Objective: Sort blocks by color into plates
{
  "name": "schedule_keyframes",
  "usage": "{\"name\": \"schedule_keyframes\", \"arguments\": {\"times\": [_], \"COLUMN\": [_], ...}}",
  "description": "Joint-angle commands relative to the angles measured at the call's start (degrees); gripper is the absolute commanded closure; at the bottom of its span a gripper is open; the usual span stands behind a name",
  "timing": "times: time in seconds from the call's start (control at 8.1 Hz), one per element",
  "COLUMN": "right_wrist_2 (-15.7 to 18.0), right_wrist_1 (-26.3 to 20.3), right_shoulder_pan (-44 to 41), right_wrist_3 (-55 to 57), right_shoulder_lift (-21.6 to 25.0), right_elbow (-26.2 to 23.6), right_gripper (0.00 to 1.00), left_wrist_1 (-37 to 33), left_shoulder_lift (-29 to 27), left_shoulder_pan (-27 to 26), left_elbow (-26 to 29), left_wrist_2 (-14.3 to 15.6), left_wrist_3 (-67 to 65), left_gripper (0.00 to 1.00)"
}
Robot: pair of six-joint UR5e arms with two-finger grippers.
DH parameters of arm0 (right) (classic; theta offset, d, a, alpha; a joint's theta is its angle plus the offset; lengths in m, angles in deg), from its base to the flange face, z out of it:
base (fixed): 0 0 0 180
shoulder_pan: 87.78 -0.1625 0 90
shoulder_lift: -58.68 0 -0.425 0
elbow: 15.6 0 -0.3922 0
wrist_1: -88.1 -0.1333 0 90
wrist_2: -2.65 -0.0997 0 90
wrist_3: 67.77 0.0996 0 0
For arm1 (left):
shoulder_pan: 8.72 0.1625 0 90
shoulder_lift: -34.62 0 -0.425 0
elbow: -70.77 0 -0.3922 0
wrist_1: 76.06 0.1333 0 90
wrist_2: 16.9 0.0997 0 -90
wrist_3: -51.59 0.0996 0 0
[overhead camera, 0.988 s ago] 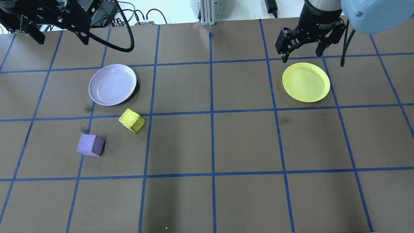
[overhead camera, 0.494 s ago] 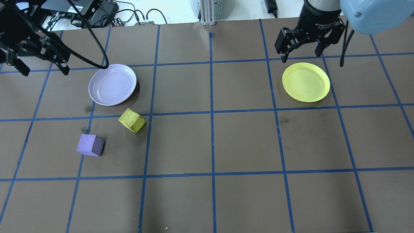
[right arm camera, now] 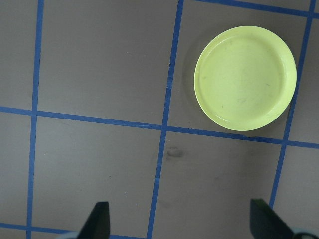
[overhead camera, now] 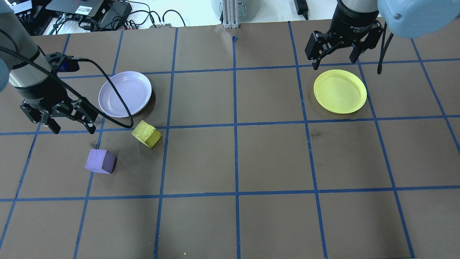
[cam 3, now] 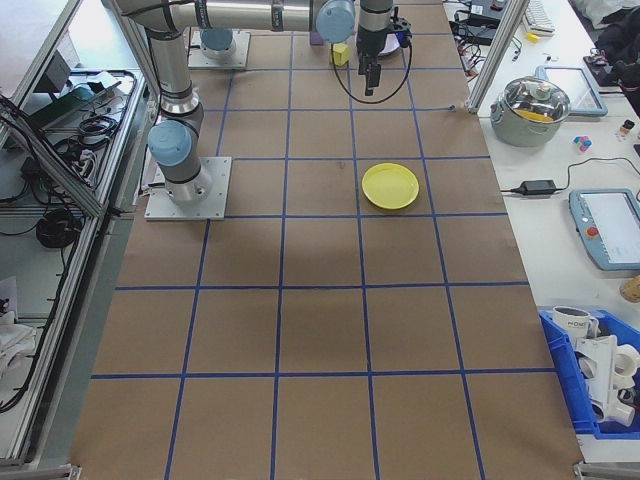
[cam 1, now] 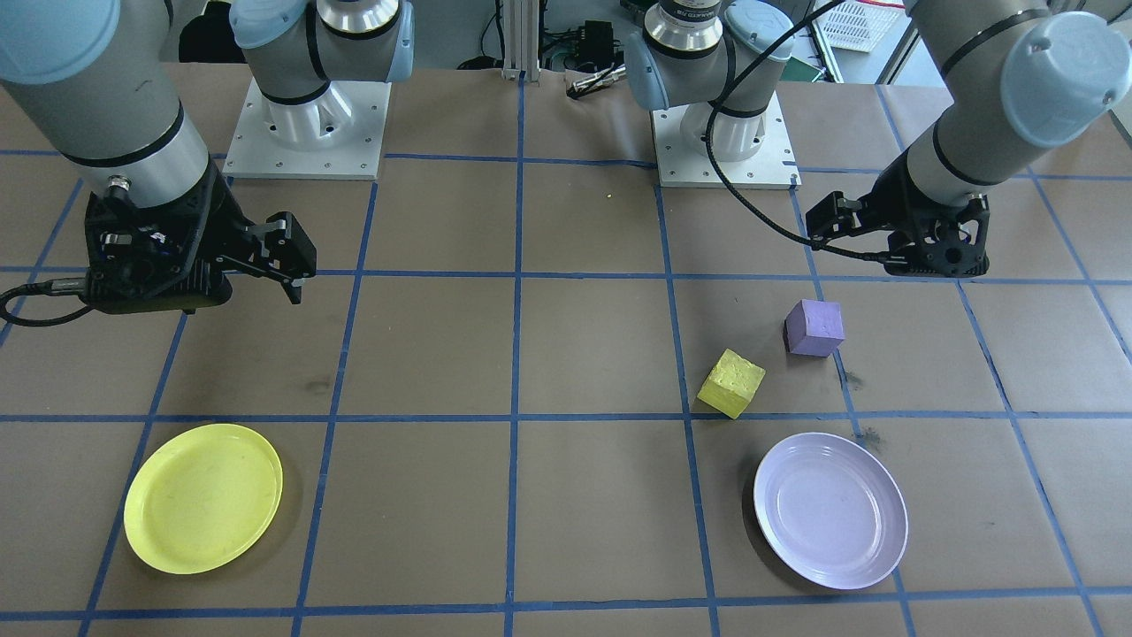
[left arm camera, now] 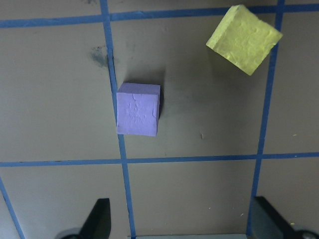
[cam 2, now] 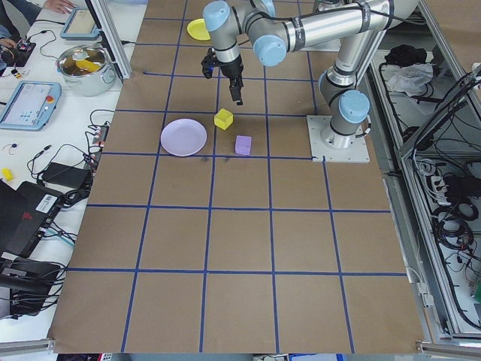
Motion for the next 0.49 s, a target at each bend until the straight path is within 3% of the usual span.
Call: {"name": "schedule_keyframes", "arguments": {"times": [0.0, 0.37], "right_wrist_2": [0.10, 0.54], "right_wrist_1": [-0.02, 0.06], "right_shoulder_pan": [-0.01, -0.01], "right_wrist_3": [-0.13, -0.04], "right_shoulder_lift": [-0.18, -0.36], "right_elbow": [0.00, 0.00], "right_gripper": [0.00, 0.00], "left_wrist_1": [3.22, 8.90], "left_shoulder_lift": [-1.61, -9.69], "left_shoulder_pan": [3.18, 6.95], "left_elbow": [-5.86, -7.53], "left_wrist_2": [0.48, 1.52], "left_wrist_3": [4.42, 8.10], "left_gripper": [0.00, 0.04]}}
